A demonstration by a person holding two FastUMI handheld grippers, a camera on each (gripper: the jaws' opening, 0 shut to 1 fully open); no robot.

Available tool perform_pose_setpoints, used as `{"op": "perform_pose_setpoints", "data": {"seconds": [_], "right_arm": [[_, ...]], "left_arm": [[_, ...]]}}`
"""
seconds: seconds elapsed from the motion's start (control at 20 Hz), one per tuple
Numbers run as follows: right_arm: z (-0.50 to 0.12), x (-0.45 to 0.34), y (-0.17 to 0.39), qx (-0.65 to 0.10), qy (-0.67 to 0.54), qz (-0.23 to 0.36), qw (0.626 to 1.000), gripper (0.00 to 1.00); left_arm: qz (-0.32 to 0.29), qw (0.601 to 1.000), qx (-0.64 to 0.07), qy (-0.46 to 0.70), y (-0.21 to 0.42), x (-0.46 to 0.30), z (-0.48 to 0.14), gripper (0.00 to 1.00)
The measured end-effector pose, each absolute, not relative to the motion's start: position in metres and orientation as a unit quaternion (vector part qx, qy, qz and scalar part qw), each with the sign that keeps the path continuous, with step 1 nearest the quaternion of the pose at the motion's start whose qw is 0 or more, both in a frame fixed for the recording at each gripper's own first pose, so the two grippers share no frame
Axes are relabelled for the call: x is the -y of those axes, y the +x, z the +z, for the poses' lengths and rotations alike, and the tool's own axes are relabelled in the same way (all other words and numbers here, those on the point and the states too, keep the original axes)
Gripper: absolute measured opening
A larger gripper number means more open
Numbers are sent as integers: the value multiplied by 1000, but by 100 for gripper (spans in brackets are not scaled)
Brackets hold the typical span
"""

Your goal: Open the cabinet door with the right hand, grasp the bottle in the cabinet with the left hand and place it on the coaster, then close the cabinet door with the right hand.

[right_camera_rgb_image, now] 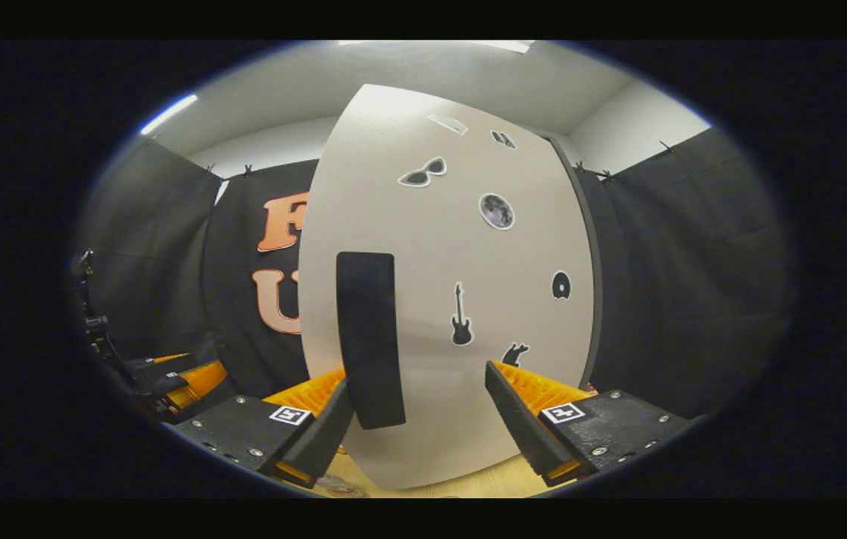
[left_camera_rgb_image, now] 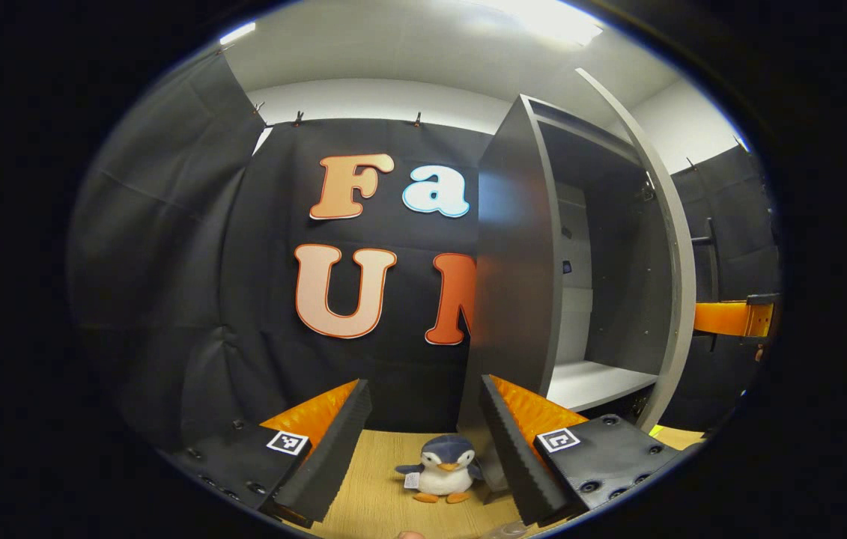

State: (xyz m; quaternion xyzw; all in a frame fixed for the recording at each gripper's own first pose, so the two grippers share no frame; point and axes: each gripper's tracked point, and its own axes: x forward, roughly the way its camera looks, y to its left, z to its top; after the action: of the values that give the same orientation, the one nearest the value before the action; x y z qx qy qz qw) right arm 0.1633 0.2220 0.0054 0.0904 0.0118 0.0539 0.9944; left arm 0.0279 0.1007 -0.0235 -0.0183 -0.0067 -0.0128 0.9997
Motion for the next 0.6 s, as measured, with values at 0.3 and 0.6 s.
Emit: {"op": "perform_pose_setpoints", "data": {"seconds": [0.3, 0.6], "right_arm": [[-4, -241, 191, -15, 112, 58, 992, 99], [-10, -255, 213, -23, 133, 64, 989, 99]], "left_arm": [[-30, 999, -4, -20, 45, -109, -32, 96], [-57, 998, -13, -28, 54, -106, -34, 94]]}}
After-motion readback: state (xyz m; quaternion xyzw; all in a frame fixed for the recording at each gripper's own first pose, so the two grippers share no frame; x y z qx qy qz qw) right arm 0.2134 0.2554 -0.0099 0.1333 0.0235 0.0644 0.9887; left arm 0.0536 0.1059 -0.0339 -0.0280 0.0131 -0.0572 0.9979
